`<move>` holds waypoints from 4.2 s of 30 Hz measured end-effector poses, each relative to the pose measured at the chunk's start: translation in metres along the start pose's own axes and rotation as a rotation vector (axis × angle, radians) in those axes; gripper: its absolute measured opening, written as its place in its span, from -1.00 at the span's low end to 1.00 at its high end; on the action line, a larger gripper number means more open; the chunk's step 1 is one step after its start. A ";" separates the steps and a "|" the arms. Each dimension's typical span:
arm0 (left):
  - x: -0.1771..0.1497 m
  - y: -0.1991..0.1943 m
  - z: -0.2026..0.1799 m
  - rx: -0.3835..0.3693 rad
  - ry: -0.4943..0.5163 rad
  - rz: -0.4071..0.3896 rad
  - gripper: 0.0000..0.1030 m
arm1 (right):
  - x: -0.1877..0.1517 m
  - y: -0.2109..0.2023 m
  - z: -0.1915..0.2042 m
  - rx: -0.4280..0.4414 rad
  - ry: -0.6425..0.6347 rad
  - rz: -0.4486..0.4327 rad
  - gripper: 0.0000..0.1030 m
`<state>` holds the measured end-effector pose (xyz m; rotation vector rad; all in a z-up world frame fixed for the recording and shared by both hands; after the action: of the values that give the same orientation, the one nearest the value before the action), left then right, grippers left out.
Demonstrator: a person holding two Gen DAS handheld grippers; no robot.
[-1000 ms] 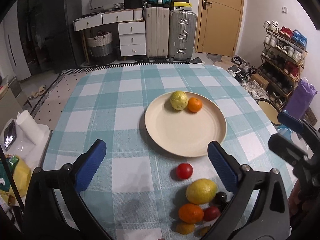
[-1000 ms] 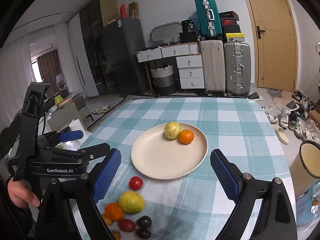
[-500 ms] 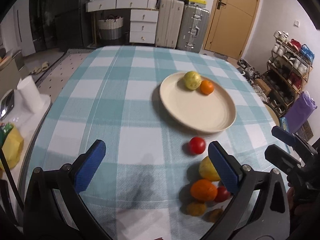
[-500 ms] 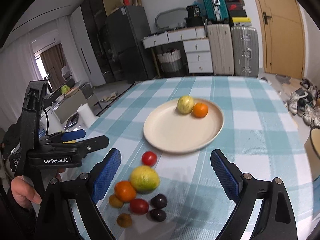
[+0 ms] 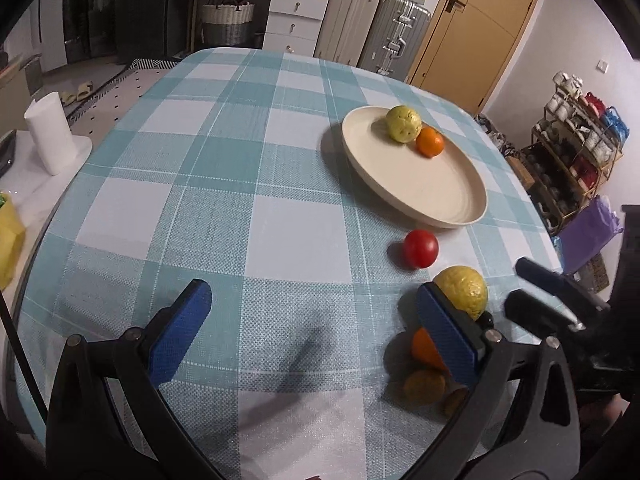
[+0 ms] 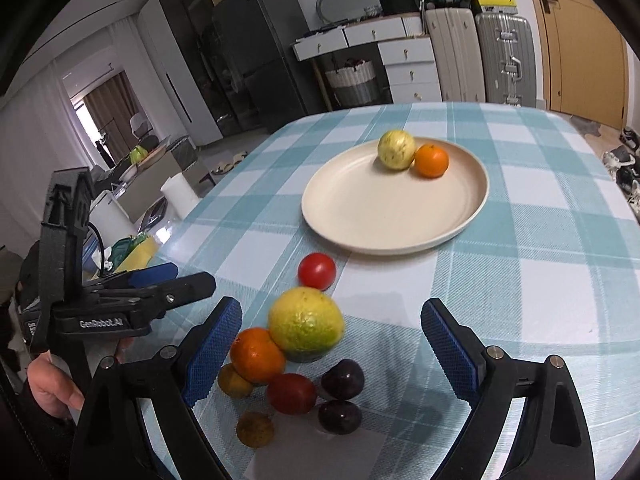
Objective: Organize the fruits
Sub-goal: 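Close the right tool around the large green-yellow citrus, then lift the green-yellow citrus with the right tool while the left tool grasps a tangerine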
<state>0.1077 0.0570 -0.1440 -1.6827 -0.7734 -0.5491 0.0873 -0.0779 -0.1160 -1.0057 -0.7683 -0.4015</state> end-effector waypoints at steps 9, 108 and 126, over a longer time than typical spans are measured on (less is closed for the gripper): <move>-0.001 0.005 0.002 -0.017 -0.007 0.013 0.98 | -0.008 0.019 0.005 0.046 0.032 0.036 0.81; -0.038 0.021 -0.077 -0.331 0.097 0.166 0.61 | 0.012 0.030 -0.046 0.057 0.201 -0.016 0.06; -0.043 0.023 -0.083 -0.372 0.076 0.197 -0.31 | 0.014 0.018 -0.053 0.046 0.215 -0.054 0.06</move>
<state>0.0992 -0.0360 -0.1698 -2.0401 -0.4603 -0.6420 0.1282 -0.1141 -0.1332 -0.8841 -0.6087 -0.5271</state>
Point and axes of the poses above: each gripper's, at about its wrist camera, not at the fingertips, and y roughly the way its jaws point, z to its left, x to its top, the point moved 9 cm from there along y, roughly the way its jaws point, and after that the axes turned 9 degrees about -z, right-handed, at the moved point
